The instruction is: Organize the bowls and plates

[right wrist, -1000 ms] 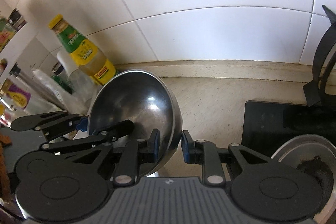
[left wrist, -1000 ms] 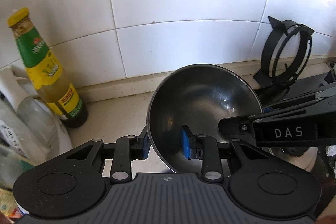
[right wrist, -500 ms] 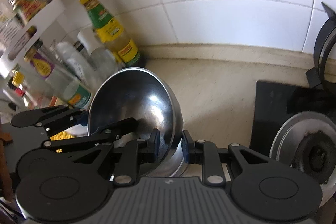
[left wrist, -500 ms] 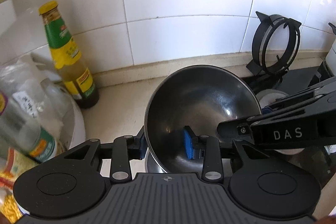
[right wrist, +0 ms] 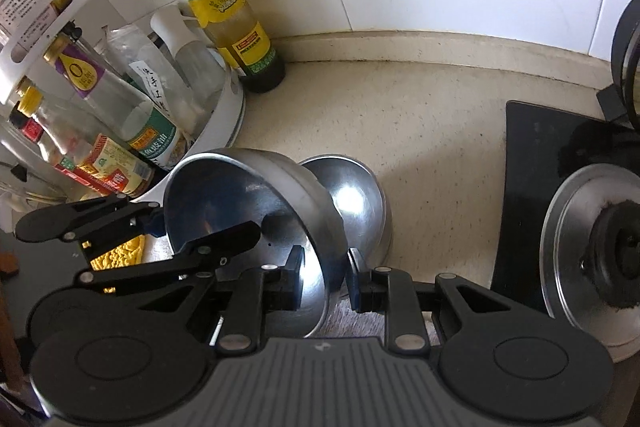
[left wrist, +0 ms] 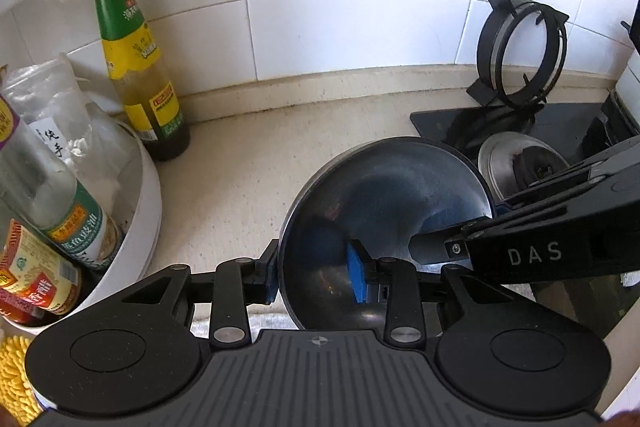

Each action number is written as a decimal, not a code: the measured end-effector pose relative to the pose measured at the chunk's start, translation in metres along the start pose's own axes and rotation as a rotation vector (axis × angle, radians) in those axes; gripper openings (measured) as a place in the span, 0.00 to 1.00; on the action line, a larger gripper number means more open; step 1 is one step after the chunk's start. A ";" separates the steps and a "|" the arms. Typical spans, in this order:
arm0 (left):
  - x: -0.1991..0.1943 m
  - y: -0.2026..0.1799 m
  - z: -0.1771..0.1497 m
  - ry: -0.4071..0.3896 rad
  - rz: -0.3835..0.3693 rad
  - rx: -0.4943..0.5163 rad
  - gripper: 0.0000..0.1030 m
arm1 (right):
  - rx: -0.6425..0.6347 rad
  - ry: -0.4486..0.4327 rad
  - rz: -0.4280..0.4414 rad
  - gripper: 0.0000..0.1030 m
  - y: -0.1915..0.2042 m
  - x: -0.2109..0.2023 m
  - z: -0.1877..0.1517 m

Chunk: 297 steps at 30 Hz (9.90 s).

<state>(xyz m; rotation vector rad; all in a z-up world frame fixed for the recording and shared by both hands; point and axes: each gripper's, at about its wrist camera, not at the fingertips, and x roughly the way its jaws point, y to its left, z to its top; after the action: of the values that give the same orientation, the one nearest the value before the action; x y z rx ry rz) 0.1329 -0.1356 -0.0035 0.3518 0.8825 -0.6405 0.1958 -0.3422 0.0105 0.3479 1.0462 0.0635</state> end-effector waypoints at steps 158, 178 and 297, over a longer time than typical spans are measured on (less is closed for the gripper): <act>0.075 0.033 -0.054 -0.084 -0.418 0.336 0.87 | 0.188 -0.121 -0.031 0.80 -0.048 0.069 -0.005; 0.098 0.028 -0.054 -0.163 -0.467 0.362 0.98 | 0.191 -0.060 0.017 0.91 -0.057 0.084 0.011; -0.018 -0.116 -0.095 -0.331 0.062 0.276 1.00 | -0.075 -0.143 0.286 0.91 0.031 -0.035 0.022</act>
<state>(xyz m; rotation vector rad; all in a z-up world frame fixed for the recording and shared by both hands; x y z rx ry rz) -0.0080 -0.1664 -0.0489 0.5026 0.4653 -0.7398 0.2003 -0.3258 0.0589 0.4258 0.8444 0.3295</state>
